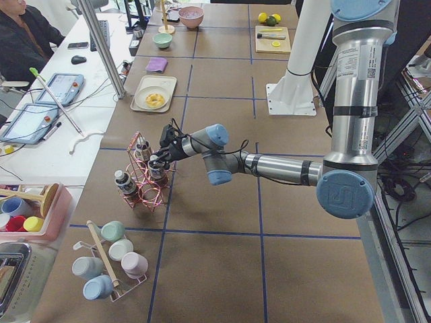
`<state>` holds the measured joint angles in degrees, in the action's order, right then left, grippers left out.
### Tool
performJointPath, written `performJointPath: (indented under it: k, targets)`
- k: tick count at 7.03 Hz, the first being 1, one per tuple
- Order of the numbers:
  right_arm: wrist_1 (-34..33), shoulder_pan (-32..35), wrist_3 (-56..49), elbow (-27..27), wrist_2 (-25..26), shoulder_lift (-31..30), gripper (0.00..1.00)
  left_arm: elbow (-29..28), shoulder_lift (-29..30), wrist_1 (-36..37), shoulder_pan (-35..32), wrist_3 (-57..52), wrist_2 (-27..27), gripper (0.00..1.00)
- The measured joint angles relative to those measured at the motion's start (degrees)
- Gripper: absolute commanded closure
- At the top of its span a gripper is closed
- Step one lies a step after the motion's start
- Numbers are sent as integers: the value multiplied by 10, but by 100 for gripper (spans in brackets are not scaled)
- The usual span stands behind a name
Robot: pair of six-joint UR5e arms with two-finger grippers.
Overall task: Place tea on tray
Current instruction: 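Reach the left gripper into the copper rack toward a dark tea bottle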
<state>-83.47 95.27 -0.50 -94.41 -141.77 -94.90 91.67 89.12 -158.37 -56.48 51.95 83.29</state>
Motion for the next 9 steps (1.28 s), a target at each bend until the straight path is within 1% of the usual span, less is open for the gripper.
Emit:
performJointPath:
  k: [3,6,7,9]
  targets:
    - [1,0,1,-4,0,1,0,23,-4,4,-11,-4,54,100]
    - [0,0,1,-4,0,1,0,27,-3,6,-31,-7,68,100]
    - [0,0,1,-4,0,1,0,29,-3,8,-50,-7,84,100]
    - [0,0,1,-4,-1,1,0,30,-1,14,-103,-7,134,100]
